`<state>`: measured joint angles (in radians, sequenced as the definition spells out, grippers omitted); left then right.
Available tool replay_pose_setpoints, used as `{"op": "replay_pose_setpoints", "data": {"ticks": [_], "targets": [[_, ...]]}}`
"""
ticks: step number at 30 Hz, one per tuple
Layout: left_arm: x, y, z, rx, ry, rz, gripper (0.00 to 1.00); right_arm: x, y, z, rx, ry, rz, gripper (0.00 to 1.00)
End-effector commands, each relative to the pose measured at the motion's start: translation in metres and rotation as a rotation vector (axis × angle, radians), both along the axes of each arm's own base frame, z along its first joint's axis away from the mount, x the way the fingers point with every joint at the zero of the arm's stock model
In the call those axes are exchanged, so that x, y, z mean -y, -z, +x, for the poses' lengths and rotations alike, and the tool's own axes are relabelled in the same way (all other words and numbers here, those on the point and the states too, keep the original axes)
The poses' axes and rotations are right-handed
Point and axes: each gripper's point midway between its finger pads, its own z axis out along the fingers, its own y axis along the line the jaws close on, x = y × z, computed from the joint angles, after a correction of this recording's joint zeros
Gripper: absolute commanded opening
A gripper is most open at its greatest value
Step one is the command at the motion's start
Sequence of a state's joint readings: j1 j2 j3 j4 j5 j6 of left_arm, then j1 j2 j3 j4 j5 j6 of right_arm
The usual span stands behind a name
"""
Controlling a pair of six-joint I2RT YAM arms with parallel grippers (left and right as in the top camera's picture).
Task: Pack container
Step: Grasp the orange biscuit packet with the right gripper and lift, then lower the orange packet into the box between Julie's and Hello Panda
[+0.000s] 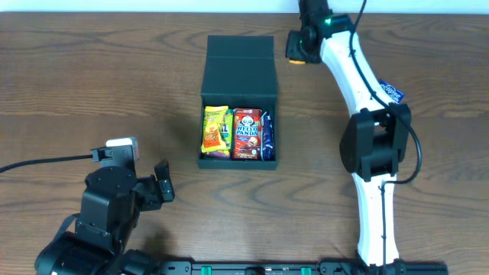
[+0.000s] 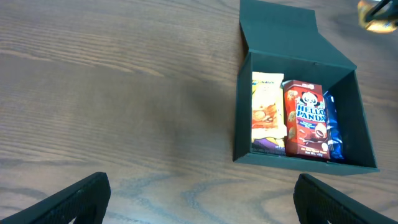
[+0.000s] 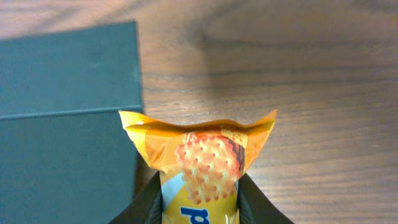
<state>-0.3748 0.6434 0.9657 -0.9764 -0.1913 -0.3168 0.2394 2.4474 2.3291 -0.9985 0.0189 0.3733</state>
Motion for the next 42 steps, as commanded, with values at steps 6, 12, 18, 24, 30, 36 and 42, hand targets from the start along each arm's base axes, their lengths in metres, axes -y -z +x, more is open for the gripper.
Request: {"op": "replay_pose_setpoints", "data": {"ticks": [6, 12, 18, 24, 30, 36, 42], "targets": [[-0.004, -0.009, 0.001, 0.027, -0.013, 0.008, 0.95, -0.028, -0.059, -0.023, 0.009, -0.179, -0.047, 0.18], [-0.004, -0.009, 0.001, 0.026, -0.013, 0.008, 0.95, -0.045, -0.106, -0.042, 0.052, -0.225, 0.049, 0.22], [-0.004, -0.009, 0.001, 0.027, -0.013, 0.008, 0.95, -0.026, -0.151, -0.058, 0.113, -0.194, 0.066, 0.24], [-0.004, -0.009, 0.001, 0.026, -0.013, 0.008, 0.95, -0.026, -0.147, -0.076, 0.07, -0.207, 0.092, 0.24], [-0.004, -0.009, 0.001, 0.026, -0.013, 0.008, 0.95, -0.028, -0.132, -0.095, -0.001, -0.223, 0.111, 0.24], [-0.004, -0.009, 0.001, 0.026, -0.013, 0.008, 0.95, -0.036, -0.113, -0.114, -0.073, -0.242, 0.098, 0.25], [-0.004, -0.009, 0.001, 0.026, -0.013, 0.008, 0.95, -0.077, -0.094, -0.139, -0.121, -0.331, 0.059, 0.24]]}}
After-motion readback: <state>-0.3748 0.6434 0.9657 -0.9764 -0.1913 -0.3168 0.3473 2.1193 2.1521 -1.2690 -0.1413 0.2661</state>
